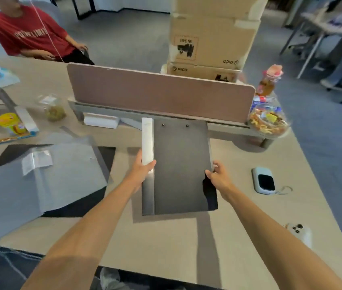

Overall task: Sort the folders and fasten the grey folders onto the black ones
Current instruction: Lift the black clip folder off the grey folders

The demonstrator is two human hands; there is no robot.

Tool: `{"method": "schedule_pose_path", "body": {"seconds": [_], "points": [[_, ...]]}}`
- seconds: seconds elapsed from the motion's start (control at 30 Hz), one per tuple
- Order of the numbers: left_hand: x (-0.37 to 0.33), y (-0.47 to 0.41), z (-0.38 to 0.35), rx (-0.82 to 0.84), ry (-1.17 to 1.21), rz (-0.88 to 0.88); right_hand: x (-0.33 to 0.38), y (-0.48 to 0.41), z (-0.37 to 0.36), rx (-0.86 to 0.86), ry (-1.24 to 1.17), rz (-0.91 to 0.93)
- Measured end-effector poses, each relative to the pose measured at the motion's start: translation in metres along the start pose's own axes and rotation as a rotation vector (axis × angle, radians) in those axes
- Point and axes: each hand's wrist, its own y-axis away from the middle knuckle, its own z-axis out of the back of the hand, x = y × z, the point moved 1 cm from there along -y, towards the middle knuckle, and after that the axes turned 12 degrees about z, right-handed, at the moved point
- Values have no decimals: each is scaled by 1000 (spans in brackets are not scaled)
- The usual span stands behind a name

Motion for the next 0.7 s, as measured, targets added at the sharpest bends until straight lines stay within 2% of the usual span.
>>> {"method": "schedule_pose_path", "body": {"seconds": [0.07,0.17,0.27,0.33,0.37,0.53,0.7], "points": [[11,-13,-34,-44,-97,-28,-28,-1,12,-70,54,-28],[35,-39,-68,-87,-283,47,-61,-8,24,-87,175,-102],[65,-55,-77,-82,-557,74,-85,-15,34,79,527,-221],[78,-54,-76,-66,-601,49,-84,-17,31,151,790,-229],[84,-50,-75,-53,-604,31,-82,-17,27,147,845,-184],[100,-17,-37,3,-612,13,-54,-19,-37,225,763,88],[102,10,49,-141,-580,104,-17,-14,-144,470,677,214]]}}
